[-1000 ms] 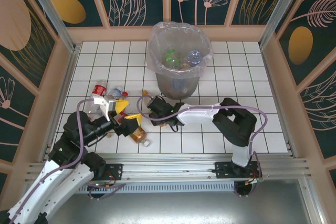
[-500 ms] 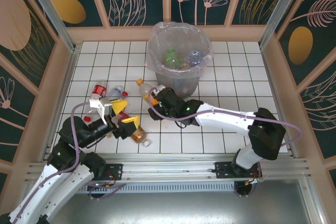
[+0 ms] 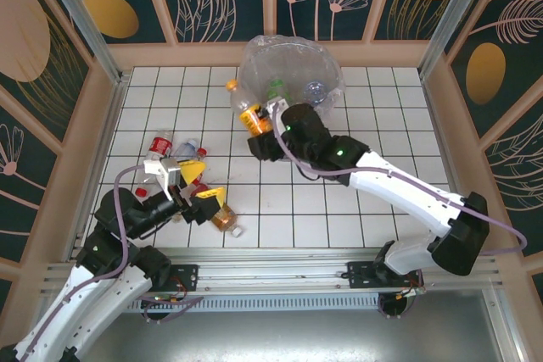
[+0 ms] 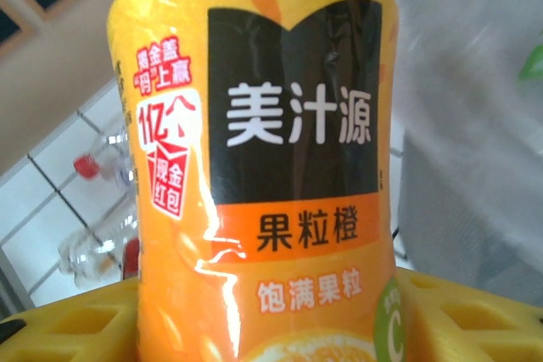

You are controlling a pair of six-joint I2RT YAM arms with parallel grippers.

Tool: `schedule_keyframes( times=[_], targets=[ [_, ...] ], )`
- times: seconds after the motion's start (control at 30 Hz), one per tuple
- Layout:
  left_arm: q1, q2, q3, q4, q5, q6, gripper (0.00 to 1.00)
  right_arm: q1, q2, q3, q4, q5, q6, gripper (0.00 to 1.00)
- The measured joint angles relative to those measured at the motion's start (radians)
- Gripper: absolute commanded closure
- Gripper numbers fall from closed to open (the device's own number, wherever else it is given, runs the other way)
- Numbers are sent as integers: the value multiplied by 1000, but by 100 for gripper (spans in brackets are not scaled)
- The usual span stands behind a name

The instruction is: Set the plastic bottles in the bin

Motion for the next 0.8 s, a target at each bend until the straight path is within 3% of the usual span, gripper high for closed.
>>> schedule_keyframes(
  times=[0.33,0.8],
  targets=[
    [0,2,-1,0,-4,6,2,-175,40,264,-148,-19,-84,36],
    [0,15,-1,-1,-15,15,1,-297,241,450,-334,-23,-187,32]
  ],
)
